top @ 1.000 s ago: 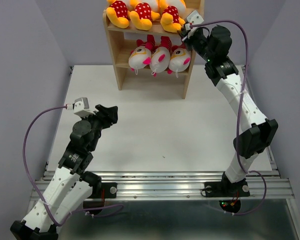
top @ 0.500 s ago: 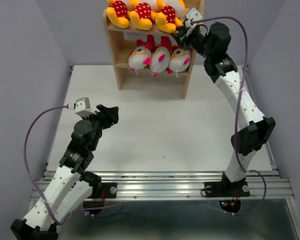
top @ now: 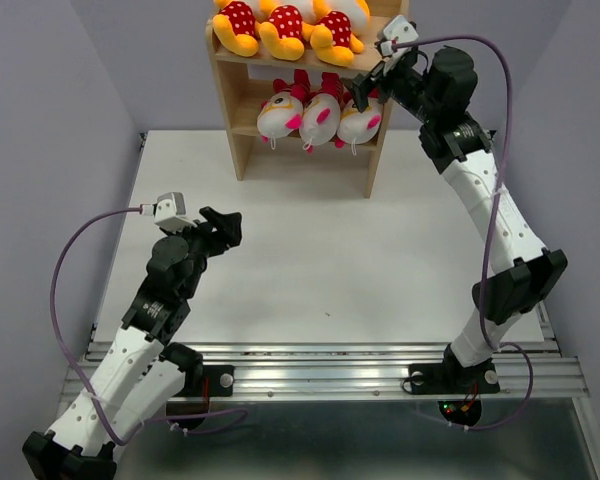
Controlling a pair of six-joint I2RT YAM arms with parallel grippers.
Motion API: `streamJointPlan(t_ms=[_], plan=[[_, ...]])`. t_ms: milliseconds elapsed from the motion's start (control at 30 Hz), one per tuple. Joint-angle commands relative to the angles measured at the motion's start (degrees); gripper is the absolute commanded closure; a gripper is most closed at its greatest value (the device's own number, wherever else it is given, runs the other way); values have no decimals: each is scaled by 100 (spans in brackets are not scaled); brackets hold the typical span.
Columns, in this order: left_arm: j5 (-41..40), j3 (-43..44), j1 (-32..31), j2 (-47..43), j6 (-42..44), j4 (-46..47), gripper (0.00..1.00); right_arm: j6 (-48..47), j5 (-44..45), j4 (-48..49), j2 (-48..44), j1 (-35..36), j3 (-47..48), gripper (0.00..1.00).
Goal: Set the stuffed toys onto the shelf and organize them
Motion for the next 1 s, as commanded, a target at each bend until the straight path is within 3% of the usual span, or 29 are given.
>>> streamJointPlan(t_ms=[0, 133, 200, 300, 400, 433, 567, 967], plan=[[-36, 228, 23, 85, 290, 308, 14, 151, 225, -34, -909, -21, -172, 0], [-133, 482, 23, 234, 448, 158, 12, 510, 243, -175, -1708, -21, -1252, 0], [-212, 553, 23, 278, 493, 79, 1, 1192, 392, -280, -2068, -21, -2110, 0], [-265, 615, 23, 358, 537, 61, 1, 1775, 480, -403, -2815, -82, -3036, 0], [-300, 641, 23, 480, 519, 53, 1, 2581, 1129, -395, -3431, -275, -4188, 0], [-309, 650, 23, 507, 510, 52, 1, 2786, 1749, -386, -3537, -337, -4634, 0], [-475, 685, 23, 630, 414, -70, 1, 3736, 3693, -421, -3915, -828, -5419, 0], [-625, 720, 23, 700, 291, -369, 1, 4414, 5068, -746, -4381, -1032, -6870, 0]])
